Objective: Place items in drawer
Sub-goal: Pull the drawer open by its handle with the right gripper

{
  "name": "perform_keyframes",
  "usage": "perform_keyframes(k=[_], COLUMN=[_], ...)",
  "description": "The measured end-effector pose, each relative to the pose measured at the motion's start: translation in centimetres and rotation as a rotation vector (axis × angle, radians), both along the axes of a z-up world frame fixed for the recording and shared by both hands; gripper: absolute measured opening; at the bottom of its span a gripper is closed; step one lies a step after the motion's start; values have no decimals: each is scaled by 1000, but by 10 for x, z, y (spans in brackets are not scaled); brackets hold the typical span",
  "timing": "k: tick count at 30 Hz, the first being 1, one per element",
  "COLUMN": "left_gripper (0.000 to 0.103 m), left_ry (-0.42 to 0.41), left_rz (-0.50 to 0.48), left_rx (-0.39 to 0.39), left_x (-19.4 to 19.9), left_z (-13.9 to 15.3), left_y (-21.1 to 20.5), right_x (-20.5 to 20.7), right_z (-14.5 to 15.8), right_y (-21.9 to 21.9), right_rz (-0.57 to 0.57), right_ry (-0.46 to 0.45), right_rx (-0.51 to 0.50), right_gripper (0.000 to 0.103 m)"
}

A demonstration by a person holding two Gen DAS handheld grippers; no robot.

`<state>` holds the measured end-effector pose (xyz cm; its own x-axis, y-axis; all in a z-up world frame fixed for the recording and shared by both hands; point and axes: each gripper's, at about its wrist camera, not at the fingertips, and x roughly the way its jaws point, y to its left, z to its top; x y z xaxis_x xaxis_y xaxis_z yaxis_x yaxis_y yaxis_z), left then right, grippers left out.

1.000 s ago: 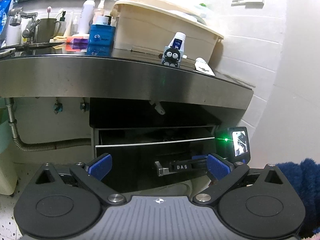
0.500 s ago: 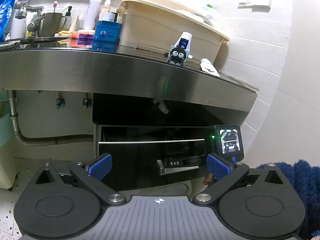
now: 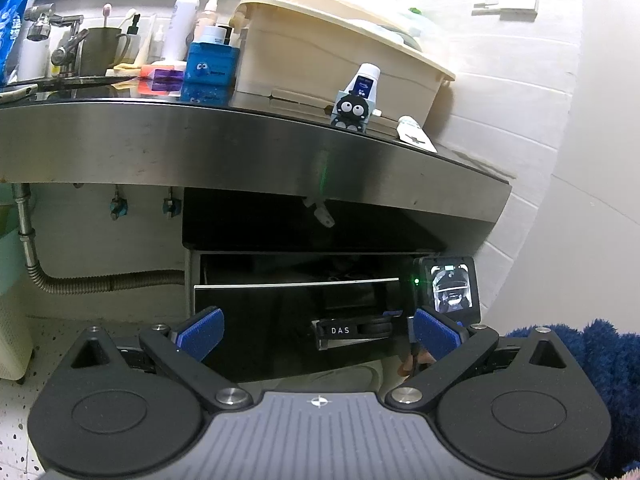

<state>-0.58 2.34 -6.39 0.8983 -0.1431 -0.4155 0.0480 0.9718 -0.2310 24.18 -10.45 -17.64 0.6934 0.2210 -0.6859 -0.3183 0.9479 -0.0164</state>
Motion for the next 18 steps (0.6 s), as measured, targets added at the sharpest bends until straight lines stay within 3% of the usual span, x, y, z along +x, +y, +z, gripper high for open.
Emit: perform_keyframes(k=[8, 18], left_gripper=[102, 102], left_ry=[3, 4], left_rz=[5, 6], left_rx=[4, -4], left_x=[1, 2], left_z=[0, 0], left_y=[1, 2], right_x=[-1, 1], right_z=[-2, 4], right_y=[-1, 1], right_rz=[-2, -4], right_ry=[-4, 54], right_rx=[2, -16], right_gripper=[99, 99])
